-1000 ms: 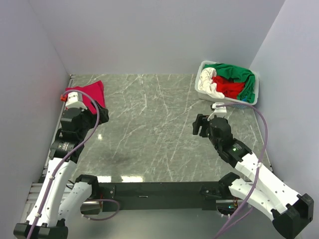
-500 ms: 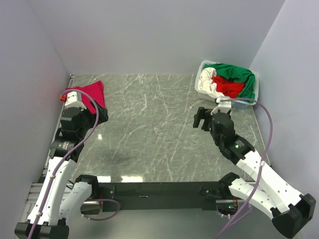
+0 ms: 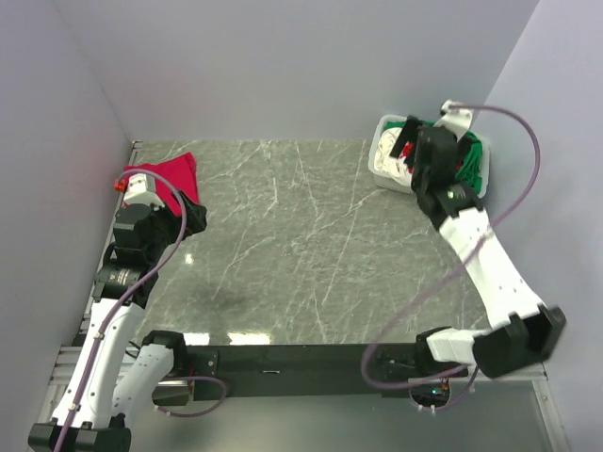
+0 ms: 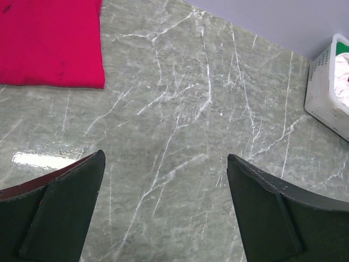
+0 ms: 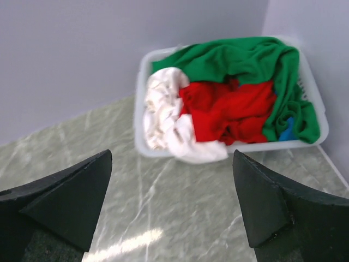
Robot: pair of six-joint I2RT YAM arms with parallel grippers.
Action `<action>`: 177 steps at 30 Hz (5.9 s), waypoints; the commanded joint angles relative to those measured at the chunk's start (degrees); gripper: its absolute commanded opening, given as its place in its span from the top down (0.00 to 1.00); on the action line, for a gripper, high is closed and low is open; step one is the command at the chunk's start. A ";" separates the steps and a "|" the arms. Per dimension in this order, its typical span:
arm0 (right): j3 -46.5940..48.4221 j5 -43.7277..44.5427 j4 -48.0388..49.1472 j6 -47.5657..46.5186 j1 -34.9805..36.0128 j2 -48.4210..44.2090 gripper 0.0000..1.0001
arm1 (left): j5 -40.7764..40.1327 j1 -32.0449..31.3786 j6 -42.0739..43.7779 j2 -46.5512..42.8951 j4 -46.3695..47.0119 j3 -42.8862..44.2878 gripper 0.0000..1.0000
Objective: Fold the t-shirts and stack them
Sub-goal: Grab the tshirt from the pile, then move the tshirt to the center of the board, then flatten the tshirt out
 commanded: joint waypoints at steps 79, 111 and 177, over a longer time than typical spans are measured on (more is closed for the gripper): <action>34.17 -13.68 -9.02 2.24 -21.60 32.92 1.00 | 2.53 0.79 0.57 -0.82 2.56 -0.77 0.01; 52.78 -38.29 8.76 3.39 -21.25 9.53 1.00 | 2.35 0.88 0.30 -1.79 2.47 -0.95 0.01; -33.53 -15.09 4.90 16.31 20.67 -2.17 0.22 | -14.79 -42.27 -26.50 34.33 28.58 -13.26 0.37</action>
